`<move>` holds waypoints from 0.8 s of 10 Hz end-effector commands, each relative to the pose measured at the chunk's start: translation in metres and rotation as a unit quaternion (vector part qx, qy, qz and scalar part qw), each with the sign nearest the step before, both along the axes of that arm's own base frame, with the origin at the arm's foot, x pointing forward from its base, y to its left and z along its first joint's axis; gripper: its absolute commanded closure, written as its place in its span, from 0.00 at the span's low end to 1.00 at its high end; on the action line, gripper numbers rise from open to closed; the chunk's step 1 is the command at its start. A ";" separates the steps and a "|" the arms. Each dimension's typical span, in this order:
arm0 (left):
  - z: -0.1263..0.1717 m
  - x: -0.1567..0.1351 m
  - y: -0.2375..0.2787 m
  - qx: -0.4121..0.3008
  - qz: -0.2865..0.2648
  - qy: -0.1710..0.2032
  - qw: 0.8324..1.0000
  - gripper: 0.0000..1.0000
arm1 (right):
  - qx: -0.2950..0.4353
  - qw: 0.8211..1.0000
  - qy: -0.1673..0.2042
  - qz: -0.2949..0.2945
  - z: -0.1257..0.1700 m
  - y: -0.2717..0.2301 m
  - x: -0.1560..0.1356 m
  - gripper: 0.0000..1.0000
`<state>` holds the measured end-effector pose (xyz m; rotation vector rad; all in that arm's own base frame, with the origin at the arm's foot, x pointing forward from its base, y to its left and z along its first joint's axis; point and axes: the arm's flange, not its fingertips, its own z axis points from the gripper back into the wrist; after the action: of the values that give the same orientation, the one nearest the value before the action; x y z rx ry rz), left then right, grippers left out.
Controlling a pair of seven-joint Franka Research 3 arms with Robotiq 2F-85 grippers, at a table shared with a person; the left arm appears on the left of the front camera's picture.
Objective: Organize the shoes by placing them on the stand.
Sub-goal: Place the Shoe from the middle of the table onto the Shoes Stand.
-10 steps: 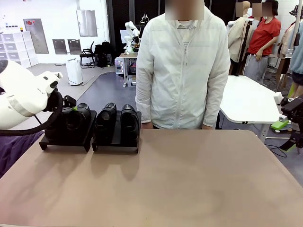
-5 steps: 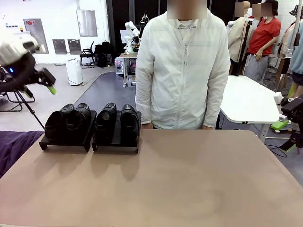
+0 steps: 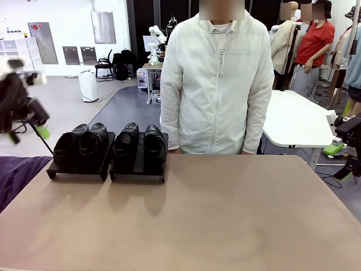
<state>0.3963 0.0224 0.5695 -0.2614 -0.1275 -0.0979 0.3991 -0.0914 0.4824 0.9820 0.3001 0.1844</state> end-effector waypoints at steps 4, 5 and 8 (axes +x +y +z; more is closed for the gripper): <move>-0.079 -0.086 0.091 -0.300 0.099 -0.115 0.942 0.00 | -0.009 1.000 0.005 -0.001 0.005 0.000 0.001 0.00; -0.083 -0.070 0.098 -0.319 0.083 -0.107 0.938 0.00 | -0.009 1.000 0.005 -0.001 0.005 0.000 0.001 0.00; -0.077 -0.102 0.083 -0.253 0.120 -0.093 0.955 0.00 | -0.009 1.000 0.005 -0.001 0.005 0.000 0.001 0.00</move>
<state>0.3013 0.1112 0.4912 -0.7719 -0.3865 0.1571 0.3991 -0.0914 0.4826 0.9817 0.2998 0.1846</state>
